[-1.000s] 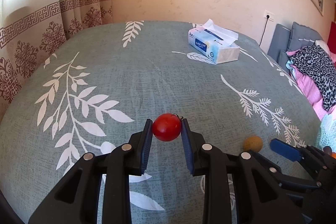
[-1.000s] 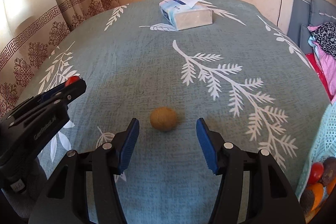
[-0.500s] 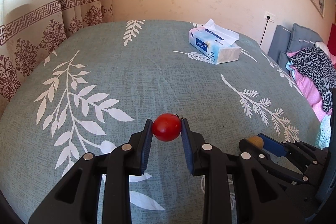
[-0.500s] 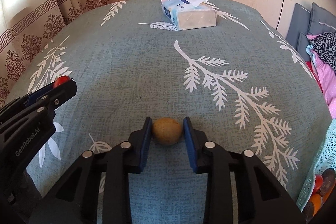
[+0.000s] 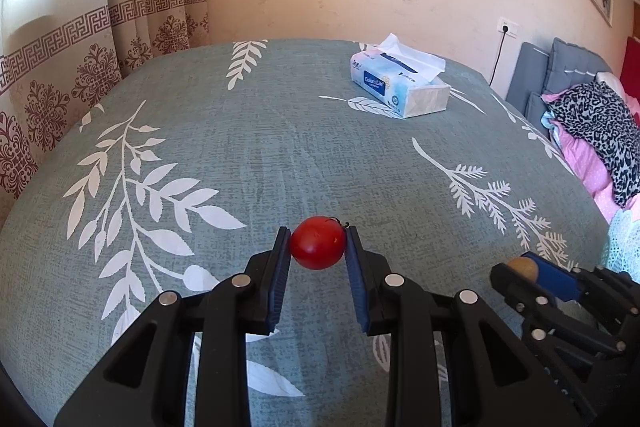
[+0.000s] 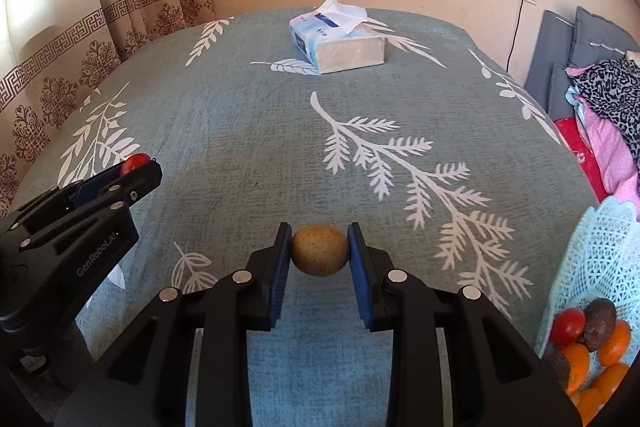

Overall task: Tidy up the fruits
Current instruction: 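Grasp the red tomato with the left tool while the right tool grasps the tan round fruit, then carry the tomato and tan fruit into the blue basket and open both tools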

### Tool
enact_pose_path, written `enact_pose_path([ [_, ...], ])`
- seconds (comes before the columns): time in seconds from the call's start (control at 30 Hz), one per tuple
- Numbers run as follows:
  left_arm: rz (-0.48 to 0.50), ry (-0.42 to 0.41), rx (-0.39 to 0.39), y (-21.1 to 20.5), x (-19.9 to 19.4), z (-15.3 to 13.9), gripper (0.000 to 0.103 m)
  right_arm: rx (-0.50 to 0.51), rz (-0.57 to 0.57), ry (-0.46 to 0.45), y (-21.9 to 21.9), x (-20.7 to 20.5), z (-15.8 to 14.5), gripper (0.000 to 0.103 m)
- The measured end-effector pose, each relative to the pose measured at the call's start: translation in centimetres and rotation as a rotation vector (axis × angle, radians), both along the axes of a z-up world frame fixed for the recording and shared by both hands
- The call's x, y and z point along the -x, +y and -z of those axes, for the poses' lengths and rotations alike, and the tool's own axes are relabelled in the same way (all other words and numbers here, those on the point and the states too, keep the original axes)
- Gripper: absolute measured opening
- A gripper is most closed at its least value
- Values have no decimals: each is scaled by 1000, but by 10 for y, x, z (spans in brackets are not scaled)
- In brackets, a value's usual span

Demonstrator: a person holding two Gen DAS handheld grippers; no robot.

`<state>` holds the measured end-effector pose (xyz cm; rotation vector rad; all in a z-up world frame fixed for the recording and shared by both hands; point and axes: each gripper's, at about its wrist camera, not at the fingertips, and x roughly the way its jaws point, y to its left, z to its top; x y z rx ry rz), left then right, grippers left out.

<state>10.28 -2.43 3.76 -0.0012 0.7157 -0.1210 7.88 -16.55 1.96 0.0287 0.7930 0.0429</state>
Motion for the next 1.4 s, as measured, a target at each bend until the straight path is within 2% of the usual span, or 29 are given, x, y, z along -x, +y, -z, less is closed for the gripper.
enact_pose_path([
  [0.5, 49, 2, -5, -19, 23, -1, 28, 3, 62, -55, -30, 42, -22, 29],
  [0.97, 139, -29, -56, -67, 55, -12, 28, -40, 203, -118, -107, 101, -36, 29],
  [1.4, 228, -55, -93, -110, 77, -21, 28, -77, 285, -131, -153, 125, -33, 29],
])
